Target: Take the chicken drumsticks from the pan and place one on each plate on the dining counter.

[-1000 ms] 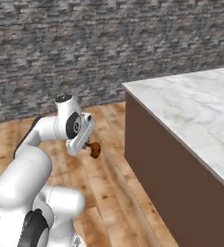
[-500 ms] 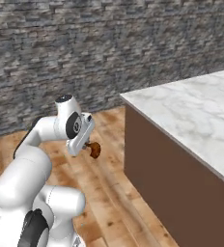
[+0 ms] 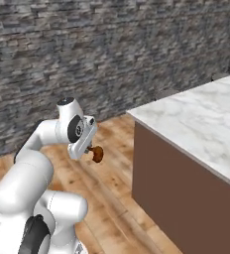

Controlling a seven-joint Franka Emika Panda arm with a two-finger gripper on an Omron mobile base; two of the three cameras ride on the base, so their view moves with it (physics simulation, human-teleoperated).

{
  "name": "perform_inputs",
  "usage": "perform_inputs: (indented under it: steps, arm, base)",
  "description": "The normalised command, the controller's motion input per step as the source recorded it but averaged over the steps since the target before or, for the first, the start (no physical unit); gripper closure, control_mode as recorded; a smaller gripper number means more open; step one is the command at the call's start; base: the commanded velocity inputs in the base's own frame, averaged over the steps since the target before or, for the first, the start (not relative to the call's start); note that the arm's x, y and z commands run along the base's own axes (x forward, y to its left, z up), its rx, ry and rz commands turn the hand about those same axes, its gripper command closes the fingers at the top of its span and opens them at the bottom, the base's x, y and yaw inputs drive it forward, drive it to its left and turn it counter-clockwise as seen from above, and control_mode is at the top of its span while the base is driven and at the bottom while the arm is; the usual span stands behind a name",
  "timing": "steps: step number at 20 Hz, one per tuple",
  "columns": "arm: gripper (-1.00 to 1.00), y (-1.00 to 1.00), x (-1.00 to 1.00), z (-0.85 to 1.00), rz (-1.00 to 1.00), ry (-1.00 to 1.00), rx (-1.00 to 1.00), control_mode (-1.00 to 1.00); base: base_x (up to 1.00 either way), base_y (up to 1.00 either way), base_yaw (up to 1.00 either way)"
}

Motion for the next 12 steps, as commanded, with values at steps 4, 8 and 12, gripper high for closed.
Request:
perform_inputs:
  steps: [4, 8, 12]
  arm:
    - [1.0, 0.0, 0.0, 0.0, 0.0, 0.0, 0.0, 1.0]
    - [1.0, 0.0, 0.0, 0.0, 0.0, 0.0, 0.0, 1.0]
    - [1.0, 0.0, 0.0, 0.0, 0.0, 0.0, 0.0, 1.0]
  base:
    - [0.62, 0.77, -0.29]
    - [0.63, 0.76, -0.3]
    - [0.65, 0.73, -0.33]
